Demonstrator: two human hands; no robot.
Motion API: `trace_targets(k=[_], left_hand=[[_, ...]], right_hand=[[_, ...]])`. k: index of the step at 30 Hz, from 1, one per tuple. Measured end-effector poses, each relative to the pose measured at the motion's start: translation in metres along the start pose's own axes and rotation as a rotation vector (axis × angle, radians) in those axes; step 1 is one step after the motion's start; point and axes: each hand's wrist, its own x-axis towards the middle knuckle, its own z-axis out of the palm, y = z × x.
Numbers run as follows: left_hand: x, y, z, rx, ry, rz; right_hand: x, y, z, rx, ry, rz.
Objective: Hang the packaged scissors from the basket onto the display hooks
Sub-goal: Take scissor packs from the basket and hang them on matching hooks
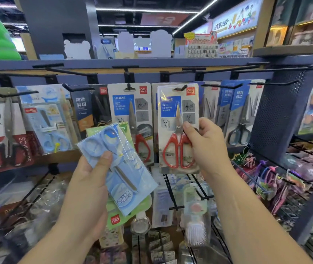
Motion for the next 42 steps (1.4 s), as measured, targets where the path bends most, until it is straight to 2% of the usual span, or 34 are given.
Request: trace_targets(k=[8,17,22,27,31,33,34,36,37,40,42], left_hand=[[0.006,-0.003,-0.002,0.006,-0.012,-0.020],[0.009,-0.008,0.005,0.001,-0.020,-0.055],[0.010,-0.009,0.002,0.004,-0.005,-0.043],[0.010,-0.011,-0.001,0.003,-0.022,-0.043],[0.009,-0.012,-0.003,0.004,-0.052,-0.044],[0.008,-0.013,-0.002,0.003,-0.070,-0.039],[0.007,-0.013,-0.002,0.004,-0.075,-0.034],[0.006,-0.014,-0.003,0.001,-0.088,-0.026],[0.005,-0.014,-0.003,0.001,-0.096,-0.025],[0.002,-0.017,-0.001,-0.029,-0.129,-0.052],[-0.003,-0.019,0.001,-0.059,-0.136,-0.076]], right_hand=[[0.032,0.011,0.004,0.067,-0.059,0.126],[0.064,0.030,0.019,0.019,-0.027,0.229],[0.066,0.039,0.021,0.048,-0.069,0.224],[0.060,0.044,0.016,0.009,0.001,0.259],[0.044,0.044,0.005,-0.029,-0.025,0.236],[0.030,0.045,-0.004,-0.155,0.027,0.198],[0.019,0.043,-0.007,-0.222,0.107,0.157],[-0.010,0.030,-0.007,-0.243,0.205,0.070],[-0.027,0.021,-0.003,-0.190,0.135,0.059],[-0.074,0.001,0.018,-0.027,-0.309,0.160],[-0.094,-0.002,0.029,0.018,-0.437,0.180]])
